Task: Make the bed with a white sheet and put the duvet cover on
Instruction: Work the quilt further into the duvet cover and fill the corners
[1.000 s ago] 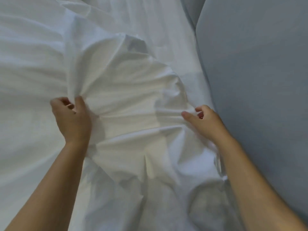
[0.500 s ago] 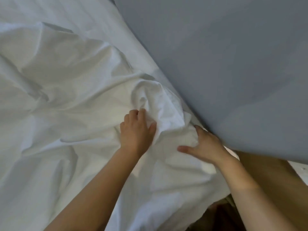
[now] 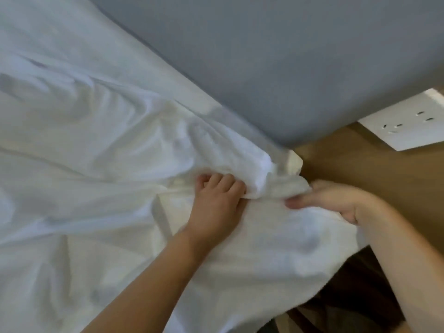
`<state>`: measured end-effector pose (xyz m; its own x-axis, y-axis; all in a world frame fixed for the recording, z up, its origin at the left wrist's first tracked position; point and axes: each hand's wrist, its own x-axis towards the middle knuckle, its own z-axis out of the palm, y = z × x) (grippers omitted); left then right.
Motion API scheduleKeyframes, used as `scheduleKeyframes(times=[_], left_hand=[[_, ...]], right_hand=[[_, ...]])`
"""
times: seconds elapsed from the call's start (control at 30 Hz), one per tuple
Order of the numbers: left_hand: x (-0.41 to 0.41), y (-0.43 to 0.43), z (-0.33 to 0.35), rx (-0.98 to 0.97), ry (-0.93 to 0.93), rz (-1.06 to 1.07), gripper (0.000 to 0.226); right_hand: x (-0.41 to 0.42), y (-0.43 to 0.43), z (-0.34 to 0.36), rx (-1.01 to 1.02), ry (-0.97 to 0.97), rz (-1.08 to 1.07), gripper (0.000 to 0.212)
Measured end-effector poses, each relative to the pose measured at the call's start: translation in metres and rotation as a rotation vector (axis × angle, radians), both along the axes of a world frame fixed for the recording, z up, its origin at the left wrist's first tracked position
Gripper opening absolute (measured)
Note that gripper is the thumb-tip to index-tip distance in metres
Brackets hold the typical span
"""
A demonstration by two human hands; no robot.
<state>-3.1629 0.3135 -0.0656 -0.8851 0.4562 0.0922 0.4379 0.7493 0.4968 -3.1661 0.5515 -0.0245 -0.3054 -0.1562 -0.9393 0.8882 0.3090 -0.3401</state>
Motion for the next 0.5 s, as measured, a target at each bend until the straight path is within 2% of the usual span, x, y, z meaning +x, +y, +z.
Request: scheduleKeyframes(times=[0.07, 0.1, 0.13, 0.17, 0.2, 0.27, 0.33, 0.37, 0.43, 0.5], left_hand=[[0.011, 0.001, -0.005, -0.226, -0.203, -0.044, 0.029], [0.013, -0.001, -0.010, -0.328, -0.308, -0.002, 0.032], [0.013, -0.005, -0.015, -0.369, -0.355, 0.062, 0.035], [0.013, -0.007, -0.017, -0.331, -0.362, 0.114, 0.037], [0.011, -0.007, -0.014, -0.256, -0.332, 0.141, 0.039], [0.007, 0.001, -0.010, -0.110, -0.093, 0.153, 0.039], [-0.002, 0.015, -0.004, -0.086, 0.084, 0.066, 0.040], [-0.009, 0.025, -0.003, -0.125, 0.050, -0.022, 0.044], [-0.025, 0.041, -0.005, -0.319, -0.180, -0.227, 0.058], [-0.036, 0.047, -0.011, -0.525, -0.286, -0.342, 0.050]], right_hand=[[0.030, -0.008, -0.024, 0.312, 0.177, 0.038, 0.039], [0.039, -0.014, -0.037, 0.431, 0.285, 0.040, 0.033], [0.043, -0.021, -0.046, 0.510, 0.374, 0.062, 0.028], [0.045, -0.023, -0.051, 0.539, 0.446, 0.070, 0.023], [0.044, -0.023, -0.052, 0.508, 0.494, 0.051, 0.020], [0.042, -0.017, -0.048, 0.360, 0.541, 0.037, 0.017], [0.038, -0.012, -0.040, 0.258, 0.589, 0.078, 0.017], [0.034, -0.010, -0.036, 0.248, 0.616, 0.106, 0.017], [0.028, -0.008, -0.032, 0.269, 0.668, 0.143, 0.018], [0.027, -0.006, -0.033, 0.330, 0.691, 0.199, 0.025]])
